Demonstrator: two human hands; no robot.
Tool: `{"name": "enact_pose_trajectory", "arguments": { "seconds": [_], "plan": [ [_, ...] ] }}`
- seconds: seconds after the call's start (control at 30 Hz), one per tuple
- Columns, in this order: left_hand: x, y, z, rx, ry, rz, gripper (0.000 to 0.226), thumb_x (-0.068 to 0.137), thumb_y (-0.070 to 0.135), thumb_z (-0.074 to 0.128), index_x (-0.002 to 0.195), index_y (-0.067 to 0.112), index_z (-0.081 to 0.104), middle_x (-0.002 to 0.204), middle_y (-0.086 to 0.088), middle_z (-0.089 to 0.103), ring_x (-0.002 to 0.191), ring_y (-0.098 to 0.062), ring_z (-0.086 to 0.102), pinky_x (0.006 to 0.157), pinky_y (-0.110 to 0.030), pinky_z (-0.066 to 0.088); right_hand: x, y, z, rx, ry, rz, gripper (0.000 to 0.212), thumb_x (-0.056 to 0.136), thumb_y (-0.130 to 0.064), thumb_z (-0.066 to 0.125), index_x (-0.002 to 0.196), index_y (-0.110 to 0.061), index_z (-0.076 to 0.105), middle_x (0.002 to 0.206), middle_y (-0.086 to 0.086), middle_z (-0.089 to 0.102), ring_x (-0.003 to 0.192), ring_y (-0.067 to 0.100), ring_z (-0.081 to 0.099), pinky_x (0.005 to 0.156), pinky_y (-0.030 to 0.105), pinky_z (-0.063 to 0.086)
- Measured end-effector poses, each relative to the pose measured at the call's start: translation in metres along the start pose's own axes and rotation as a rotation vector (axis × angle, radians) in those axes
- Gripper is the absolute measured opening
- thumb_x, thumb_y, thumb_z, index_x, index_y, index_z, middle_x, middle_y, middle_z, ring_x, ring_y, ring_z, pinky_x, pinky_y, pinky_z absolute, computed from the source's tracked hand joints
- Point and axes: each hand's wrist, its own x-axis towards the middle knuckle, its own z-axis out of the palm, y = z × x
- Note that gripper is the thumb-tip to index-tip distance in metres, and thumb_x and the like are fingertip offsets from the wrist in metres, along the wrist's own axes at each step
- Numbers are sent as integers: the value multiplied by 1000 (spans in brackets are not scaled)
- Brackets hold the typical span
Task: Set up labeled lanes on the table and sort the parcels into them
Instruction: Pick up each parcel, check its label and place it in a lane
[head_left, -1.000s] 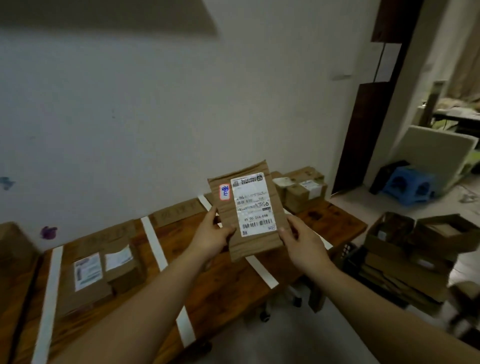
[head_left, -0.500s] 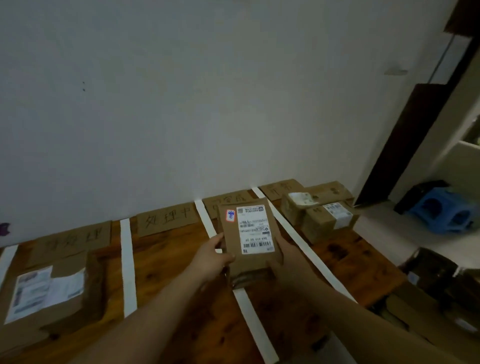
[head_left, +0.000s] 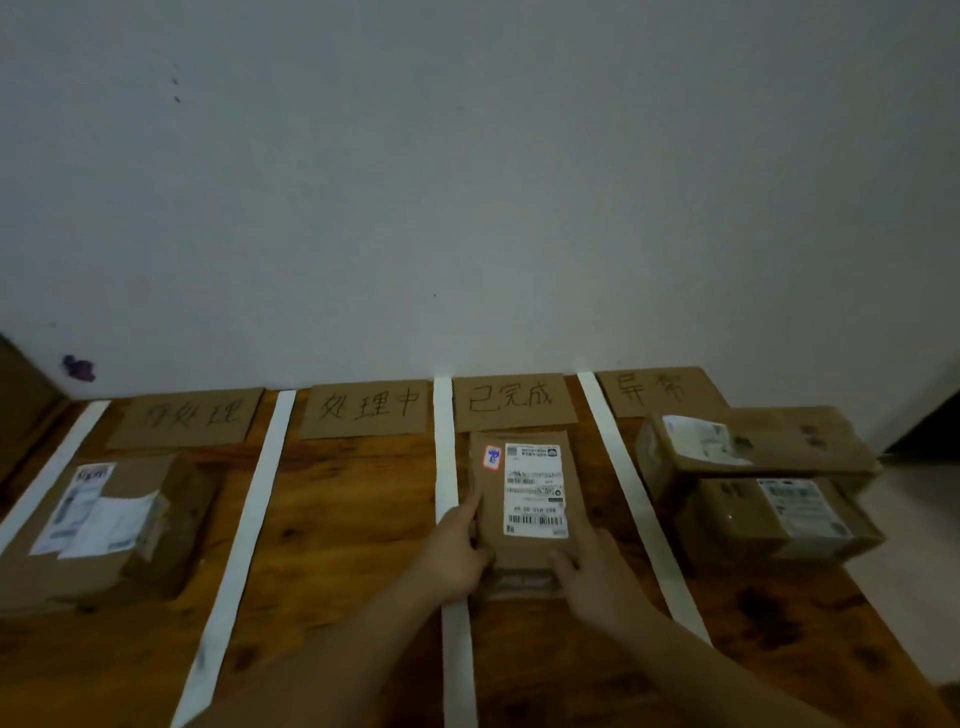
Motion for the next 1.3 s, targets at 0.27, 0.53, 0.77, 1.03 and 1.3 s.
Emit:
{"name": "enact_pose_trajectory", "arguments": {
  "seconds": [0.27,0.53,0.77,1.03,1.3],
  "plan": [
    [12,19,7,269,66,-77,62,99,16,44,151,22,12,153,1,31,138,-17,33,105,-21,33,33,6,-28,-68,-107,-121,58,98,-38,46,148,-32,18,141,3,33,120,20,49,88,26,45],
    [-3,23,5,358,54,-154,64,99,21,45,152,26,8,156,0,25,141,-20,30,109,-29,33,24,-6,-38,-160,-190,-145,59,96,-39,49,147,-33,21,145,2,34,125,21,46,100,35,47],
    [-61,14,-78,425,202,-163,72,95,40,49,152,27,7,160,1,5,146,-24,11,118,-42,18,6,-90,-44,-348,-52,-293,63,93,-54,45,146,-28,27,152,6,26,137,26,29,109,43,33],
    [-229,-90,-246,452,482,-231,67,93,35,55,150,21,22,157,0,16,144,-22,17,115,-35,23,-82,-287,71,-423,-142,-620,59,93,-54,46,141,-21,41,143,10,40,129,29,40,106,39,36],
    [-405,-215,-360,376,622,-497,68,94,45,50,151,24,20,158,-5,17,144,-24,19,115,-36,20,-172,-419,209,-519,-302,-780,60,93,-53,47,144,-21,39,147,9,39,128,27,43,97,33,39]
  ]
}}
